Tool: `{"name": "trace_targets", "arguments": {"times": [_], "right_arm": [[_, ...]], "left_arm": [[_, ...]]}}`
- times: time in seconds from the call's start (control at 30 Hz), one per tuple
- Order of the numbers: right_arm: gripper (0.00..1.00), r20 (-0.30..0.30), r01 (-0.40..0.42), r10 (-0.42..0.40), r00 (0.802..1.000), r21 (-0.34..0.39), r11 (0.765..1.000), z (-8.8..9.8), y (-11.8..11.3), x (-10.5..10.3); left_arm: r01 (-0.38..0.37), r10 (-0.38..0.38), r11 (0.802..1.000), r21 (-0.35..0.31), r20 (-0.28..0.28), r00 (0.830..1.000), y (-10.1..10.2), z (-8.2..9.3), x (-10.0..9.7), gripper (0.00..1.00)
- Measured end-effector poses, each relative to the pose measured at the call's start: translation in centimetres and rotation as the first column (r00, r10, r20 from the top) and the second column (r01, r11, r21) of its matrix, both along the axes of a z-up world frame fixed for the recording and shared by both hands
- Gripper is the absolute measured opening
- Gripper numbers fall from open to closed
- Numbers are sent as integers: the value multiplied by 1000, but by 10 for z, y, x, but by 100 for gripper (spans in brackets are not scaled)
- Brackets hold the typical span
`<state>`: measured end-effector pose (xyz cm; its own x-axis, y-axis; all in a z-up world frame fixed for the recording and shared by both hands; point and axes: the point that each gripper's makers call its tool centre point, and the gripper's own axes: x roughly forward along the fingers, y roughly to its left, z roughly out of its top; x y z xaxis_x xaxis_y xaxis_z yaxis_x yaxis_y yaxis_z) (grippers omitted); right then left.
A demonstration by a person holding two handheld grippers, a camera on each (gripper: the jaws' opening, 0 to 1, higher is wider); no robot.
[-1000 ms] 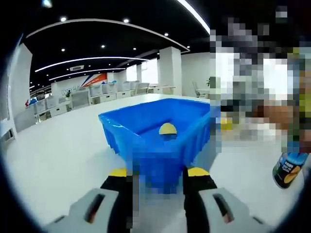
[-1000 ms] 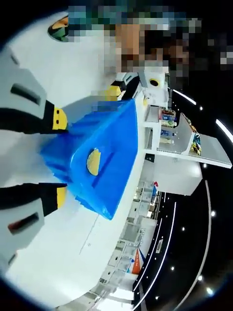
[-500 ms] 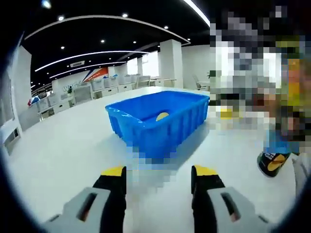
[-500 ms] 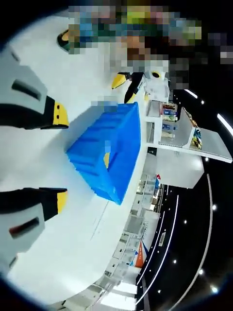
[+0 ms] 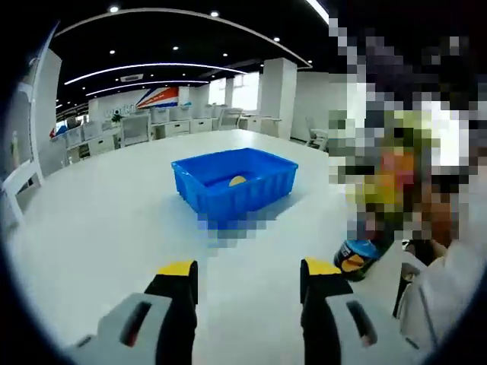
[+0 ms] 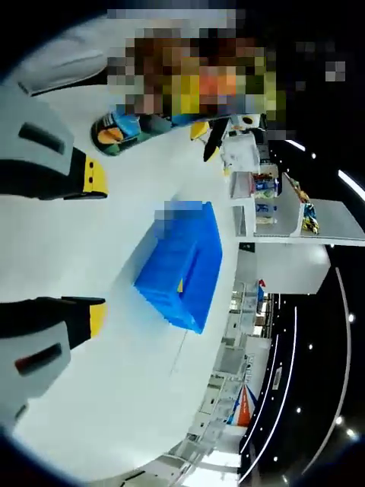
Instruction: Open the lid of the chip container on the table, take out the chips, place them into the box in front of the container, and close the lid
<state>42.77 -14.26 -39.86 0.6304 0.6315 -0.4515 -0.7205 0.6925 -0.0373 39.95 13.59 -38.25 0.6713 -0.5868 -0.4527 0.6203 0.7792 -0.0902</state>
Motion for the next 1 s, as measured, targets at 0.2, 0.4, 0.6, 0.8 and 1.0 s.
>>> {"name": "trace_targets", "arguments": {"times": [0.2, 0.4, 0.6, 0.8, 1.0], "right_arm": [[51, -42, 41, -42, 998, -31, 999, 0, -13, -21], [46, -78, 104, -104, 992, -5, 995, 8, -18, -44], [49, -54, 97, -100, 994, -52, 994, 13, -13, -64], [51, -53, 102, -106, 993, -64, 993, 15, -16, -71], [51, -38, 121, -123, 992, -58, 991, 23, -27, -76]], "left_arm": [[-7, 7, 999, 40, -14, 1000, 3, 1, -21, 56], [-13, 12, 999, 52, 17, 1000, -1, 17, -39, 57], [-1, 2, 998, 60, -22, 1000, -9, 16, -52, 53], [17, -17, 997, 69, 0, 1000, -17, 22, -59, 54], [17, -19, 993, 115, 21, 1000, -18, 29, -67, 53]]}}
